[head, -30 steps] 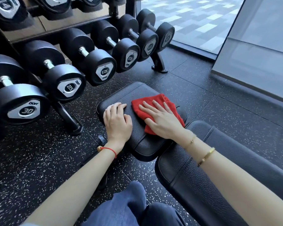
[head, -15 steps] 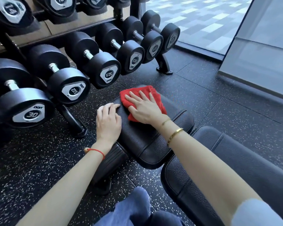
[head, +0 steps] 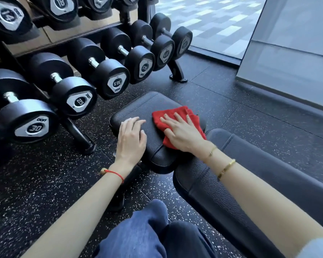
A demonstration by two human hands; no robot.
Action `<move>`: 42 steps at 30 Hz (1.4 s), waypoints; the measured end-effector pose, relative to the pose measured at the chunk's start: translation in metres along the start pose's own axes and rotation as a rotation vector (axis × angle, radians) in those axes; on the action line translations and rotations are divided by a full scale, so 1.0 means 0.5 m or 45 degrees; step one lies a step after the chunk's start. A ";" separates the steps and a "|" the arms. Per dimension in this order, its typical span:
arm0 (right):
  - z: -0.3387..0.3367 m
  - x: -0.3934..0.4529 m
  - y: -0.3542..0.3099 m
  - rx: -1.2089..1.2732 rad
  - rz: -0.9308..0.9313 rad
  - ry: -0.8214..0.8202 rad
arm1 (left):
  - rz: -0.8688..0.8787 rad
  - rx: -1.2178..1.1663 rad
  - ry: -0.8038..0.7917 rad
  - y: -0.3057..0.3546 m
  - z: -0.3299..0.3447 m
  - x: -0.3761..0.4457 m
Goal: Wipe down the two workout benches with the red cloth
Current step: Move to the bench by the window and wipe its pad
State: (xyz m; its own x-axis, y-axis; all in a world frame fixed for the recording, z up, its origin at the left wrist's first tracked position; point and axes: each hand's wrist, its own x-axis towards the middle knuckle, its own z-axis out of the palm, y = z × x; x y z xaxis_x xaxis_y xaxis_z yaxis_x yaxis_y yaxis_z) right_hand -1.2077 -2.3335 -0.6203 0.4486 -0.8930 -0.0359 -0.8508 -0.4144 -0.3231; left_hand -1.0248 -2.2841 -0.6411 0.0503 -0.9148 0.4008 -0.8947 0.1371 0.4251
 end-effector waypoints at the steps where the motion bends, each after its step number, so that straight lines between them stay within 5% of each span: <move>1: 0.005 -0.031 -0.001 -0.006 -0.052 -0.009 | 0.020 -0.012 0.005 0.009 0.001 -0.003; 10: -0.002 -0.267 0.078 -0.112 0.099 0.099 | 0.166 -0.081 -0.035 0.093 0.046 -0.029; 16: -0.020 -0.201 0.126 -0.144 0.471 0.187 | 0.218 -0.074 -0.070 0.127 0.086 -0.038; 25: 0.025 -0.291 0.035 -0.144 0.141 0.137 | 0.194 -0.008 -0.037 0.123 0.099 -0.046; 36: -0.030 -0.247 0.158 -0.140 0.500 0.165 | 0.203 0.035 -0.047 0.128 0.099 -0.054; 42: 0.002 -0.303 0.086 -0.170 0.247 0.139 | 0.208 0.032 -0.025 0.127 0.103 -0.054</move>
State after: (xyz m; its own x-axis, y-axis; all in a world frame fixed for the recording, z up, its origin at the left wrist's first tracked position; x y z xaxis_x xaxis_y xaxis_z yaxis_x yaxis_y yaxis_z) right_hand -1.3119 -2.2161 -0.6294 0.2478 -0.9686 0.0197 -0.9498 -0.2469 -0.1923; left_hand -1.1058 -2.2700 -0.6667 -0.1051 -0.8883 0.4471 -0.9011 0.2752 0.3351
